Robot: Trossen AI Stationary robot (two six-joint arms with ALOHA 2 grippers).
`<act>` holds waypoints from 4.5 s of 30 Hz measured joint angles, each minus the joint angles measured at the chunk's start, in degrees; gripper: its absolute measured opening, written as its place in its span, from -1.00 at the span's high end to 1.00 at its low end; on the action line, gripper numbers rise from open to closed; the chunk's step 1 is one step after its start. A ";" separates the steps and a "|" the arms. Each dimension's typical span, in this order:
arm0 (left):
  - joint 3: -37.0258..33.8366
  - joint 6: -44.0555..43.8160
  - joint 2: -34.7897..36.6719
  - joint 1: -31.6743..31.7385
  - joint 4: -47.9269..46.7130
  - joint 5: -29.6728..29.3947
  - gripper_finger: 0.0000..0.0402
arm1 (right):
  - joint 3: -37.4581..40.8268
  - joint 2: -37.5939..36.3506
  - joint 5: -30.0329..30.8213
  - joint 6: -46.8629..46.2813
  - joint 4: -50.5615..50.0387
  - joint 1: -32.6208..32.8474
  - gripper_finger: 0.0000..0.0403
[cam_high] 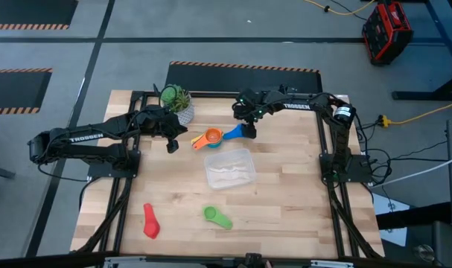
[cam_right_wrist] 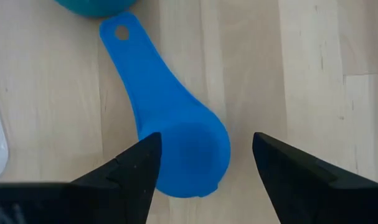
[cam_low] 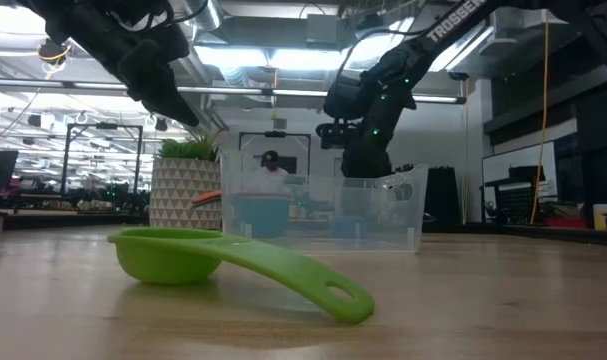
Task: Nest measuring cups in basket
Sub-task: Stack the blue measuring cup on top of the orange measuring cup
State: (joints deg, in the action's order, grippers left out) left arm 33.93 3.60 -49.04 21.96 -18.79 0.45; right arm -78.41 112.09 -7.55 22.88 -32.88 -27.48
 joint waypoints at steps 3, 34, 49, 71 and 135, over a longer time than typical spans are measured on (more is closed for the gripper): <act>0.00 0.00 0.00 0.00 0.00 0.02 0.86 | 0.00 0.00 -0.04 -0.05 0.23 0.34 -0.28; 0.00 0.00 0.00 0.00 0.00 0.02 0.86 | -0.02 1.92 -0.07 -2.28 -1.18 1.11 -0.28; 0.00 0.00 0.00 -0.01 0.00 0.02 0.86 | 0.20 4.37 0.87 -3.34 -2.02 1.11 -0.28; 0.00 0.00 0.00 0.00 -0.01 0.04 0.86 | 0.07 4.22 -8.73 -2.78 -0.59 -0.34 -0.28; 0.00 0.00 0.00 0.00 0.00 0.02 0.86 | -1.18 4.07 -3.96 -7.59 -9.98 -0.59 -0.74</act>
State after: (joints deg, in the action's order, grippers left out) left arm 33.93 3.60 -49.04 21.95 -18.79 0.47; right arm -79.59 116.16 -11.51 15.29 -42.86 -28.06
